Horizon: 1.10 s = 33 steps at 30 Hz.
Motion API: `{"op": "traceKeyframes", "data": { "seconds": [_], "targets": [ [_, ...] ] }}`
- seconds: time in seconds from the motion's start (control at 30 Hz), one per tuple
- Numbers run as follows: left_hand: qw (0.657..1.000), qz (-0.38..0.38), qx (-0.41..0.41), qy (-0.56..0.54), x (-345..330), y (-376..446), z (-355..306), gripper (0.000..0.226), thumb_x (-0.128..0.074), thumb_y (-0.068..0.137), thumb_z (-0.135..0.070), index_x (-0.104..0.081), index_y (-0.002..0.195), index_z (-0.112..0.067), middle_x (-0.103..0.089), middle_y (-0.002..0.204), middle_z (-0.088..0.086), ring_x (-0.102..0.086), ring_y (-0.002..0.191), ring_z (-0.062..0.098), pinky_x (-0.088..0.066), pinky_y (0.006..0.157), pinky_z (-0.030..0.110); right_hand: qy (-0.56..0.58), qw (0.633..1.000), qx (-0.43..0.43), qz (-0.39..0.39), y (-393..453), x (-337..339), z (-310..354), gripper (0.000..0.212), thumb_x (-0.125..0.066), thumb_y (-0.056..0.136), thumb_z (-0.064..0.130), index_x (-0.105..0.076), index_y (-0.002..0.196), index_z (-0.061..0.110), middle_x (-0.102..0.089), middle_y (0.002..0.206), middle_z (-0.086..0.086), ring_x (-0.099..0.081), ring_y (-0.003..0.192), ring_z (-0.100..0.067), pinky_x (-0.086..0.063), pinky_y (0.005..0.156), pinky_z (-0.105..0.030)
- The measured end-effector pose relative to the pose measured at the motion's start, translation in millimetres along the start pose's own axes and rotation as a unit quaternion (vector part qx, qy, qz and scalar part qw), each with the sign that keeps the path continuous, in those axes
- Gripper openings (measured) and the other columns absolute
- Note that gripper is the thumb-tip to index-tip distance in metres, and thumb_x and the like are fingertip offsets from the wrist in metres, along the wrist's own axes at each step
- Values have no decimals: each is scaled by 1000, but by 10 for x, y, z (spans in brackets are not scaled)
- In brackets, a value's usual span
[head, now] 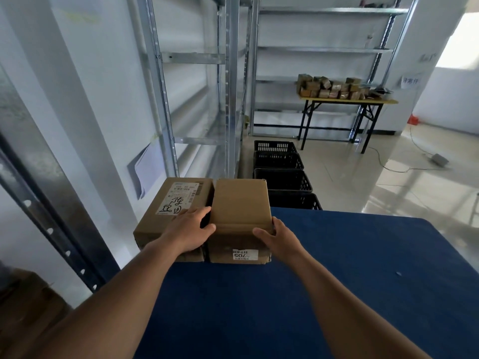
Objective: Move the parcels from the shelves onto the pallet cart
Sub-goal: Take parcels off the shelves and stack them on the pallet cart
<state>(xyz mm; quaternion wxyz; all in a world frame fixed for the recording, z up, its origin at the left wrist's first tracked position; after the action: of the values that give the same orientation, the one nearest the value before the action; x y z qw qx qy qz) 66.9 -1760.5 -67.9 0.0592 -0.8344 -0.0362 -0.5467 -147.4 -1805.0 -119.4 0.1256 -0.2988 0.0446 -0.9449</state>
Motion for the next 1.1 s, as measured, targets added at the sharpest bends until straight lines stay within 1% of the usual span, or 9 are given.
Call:
{"op": "traceKeyframes", "data": {
  "seconds": [0.13, 0.23, 0.37, 0.47, 0.57, 0.7, 0.87, 1.0, 1.1],
  "targets": [
    [997, -66, -20, -28, 151, -120, -94, 55, -45, 95, -39, -28, 145, -27, -29, 151, 0, -24, 138, 19, -26, 109, 40, -33, 997, 29, -59, -90, 183, 228, 66, -60, 86, 45, -32, 140, 21, -40, 130, -4, -39, 96, -11, -35, 70, -22],
    [984, -158, -31, -72, 302, -394, -183, 51, -46, 94, -36, -34, 142, -26, -35, 148, 0, -27, 136, 17, -29, 107, 39, -88, 980, 107, -141, -325, 321, 521, 59, -55, 88, 43, -34, 141, 25, -39, 134, 2, -42, 115, -14, -36, 78, -27],
    [959, -260, -12, -116, 240, -1063, -198, 45, -50, 93, -31, -43, 137, -24, -43, 143, -2, -34, 131, 16, -32, 104, 37, -141, 947, 235, -171, -863, 170, 811, 43, -53, 91, 35, -49, 133, 26, -46, 128, 7, -47, 112, -11, -37, 76, -23],
    [943, -291, 41, -155, 21, -1645, -83, 42, -54, 92, -27, -48, 134, -22, -46, 140, -2, -37, 129, 13, -30, 103, 27, -152, 926, 320, -133, -1330, -98, 884, 33, -60, 88, 27, -62, 120, 20, -57, 119, 3, -53, 110, -15, -44, 78, -25],
    [935, -305, 103, -147, -156, -2217, 21, 44, -57, 90, -27, -49, 133, -20, -47, 139, 0, -40, 129, 16, -34, 105, 32, -146, 910, 377, -86, -1727, -330, 893, 31, -66, 84, 22, -67, 113, 14, -62, 114, -3, -58, 108, -21, -53, 78, -35],
    [922, -339, 165, -89, -188, -3011, 70, 45, -56, 90, -33, -50, 132, -18, -51, 137, 1, -44, 127, 15, -33, 103, 26, -117, 885, 450, -27, -2265, -615, 934, 32, -64, 86, 24, -65, 117, 17, -59, 119, -2, -55, 110, -17, -46, 86, -27],
    [877, -403, 260, -40, -218, -4126, 74, 44, -56, 91, -32, -52, 131, -16, -54, 133, 4, -50, 122, 20, -37, 102, 33, -76, 850, 518, 53, -3043, -1058, 1018, 29, -70, 82, 19, -68, 110, 15, -65, 110, -4, -61, 100, -19, -51, 81, -29],
    [833, -430, 347, -2, -278, -4978, 67, 43, -60, 88, -30, -53, 129, -19, -57, 129, 1, -51, 119, 19, -38, 99, 33, -56, 823, 547, 142, -3732, -1438, 1026, 32, -68, 86, 27, -64, 116, 19, -64, 118, -1, -60, 106, -16, -50, 90, -29],
    [808, -443, 388, 11, -278, -5512, 44, 41, -59, 89, -31, -53, 128, -18, -57, 127, 2, -51, 117, 18, -41, 99, 36, -31, 796, 579, 172, -4211, -1599, 1107, 33, -83, 70, 17, -70, 100, 14, -70, 100, -4, -68, 89, -19, -50, 77, -26]
  ]
}}
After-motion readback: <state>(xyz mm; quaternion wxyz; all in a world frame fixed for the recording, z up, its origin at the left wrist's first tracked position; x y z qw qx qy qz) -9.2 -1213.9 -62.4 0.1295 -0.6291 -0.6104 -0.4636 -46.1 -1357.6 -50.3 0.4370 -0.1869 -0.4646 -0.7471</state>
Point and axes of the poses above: each hand's wrist, its own y-axis towards the middle knuckle, its own x-axis out of the back of the hand, z = x × y, the point moved 8 cm from there along y, towards the middle knuckle
